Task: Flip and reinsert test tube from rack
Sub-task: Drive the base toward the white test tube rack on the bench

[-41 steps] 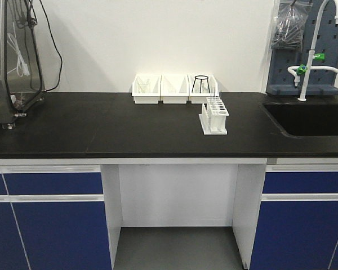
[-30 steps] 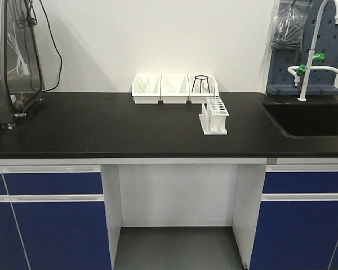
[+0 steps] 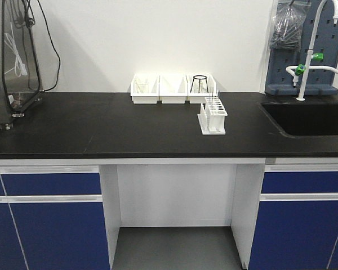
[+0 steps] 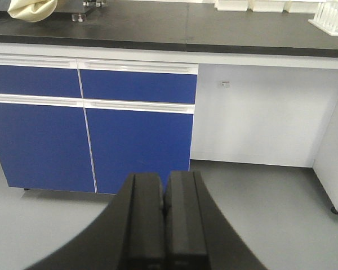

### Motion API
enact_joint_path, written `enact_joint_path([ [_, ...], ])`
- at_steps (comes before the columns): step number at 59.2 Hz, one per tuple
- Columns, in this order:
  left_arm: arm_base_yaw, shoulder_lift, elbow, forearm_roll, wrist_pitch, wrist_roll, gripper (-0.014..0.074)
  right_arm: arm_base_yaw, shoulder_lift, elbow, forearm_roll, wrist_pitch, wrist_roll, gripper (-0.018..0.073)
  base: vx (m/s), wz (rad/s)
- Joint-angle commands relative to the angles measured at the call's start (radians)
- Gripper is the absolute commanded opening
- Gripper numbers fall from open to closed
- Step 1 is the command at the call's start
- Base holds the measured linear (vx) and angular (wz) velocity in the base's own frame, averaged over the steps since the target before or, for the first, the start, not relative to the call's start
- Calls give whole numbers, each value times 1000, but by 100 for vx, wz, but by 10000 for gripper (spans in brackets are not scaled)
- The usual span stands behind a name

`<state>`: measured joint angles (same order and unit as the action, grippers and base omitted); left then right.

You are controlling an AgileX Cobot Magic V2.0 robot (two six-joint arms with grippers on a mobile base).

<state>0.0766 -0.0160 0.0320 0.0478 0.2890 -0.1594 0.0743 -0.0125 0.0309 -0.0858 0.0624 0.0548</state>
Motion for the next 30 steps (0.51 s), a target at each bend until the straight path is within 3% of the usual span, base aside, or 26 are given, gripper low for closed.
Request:
enact_joint_path([
  [1, -7, -11, 0, -4, -86, 0, -6, -7, -9, 1, -4, -88, -6, -10, 1, -1],
  [30, -7, -11, 0, -4, -86, 0, -6, -7, -9, 1, -4, -88, -6, -8, 9, -2],
])
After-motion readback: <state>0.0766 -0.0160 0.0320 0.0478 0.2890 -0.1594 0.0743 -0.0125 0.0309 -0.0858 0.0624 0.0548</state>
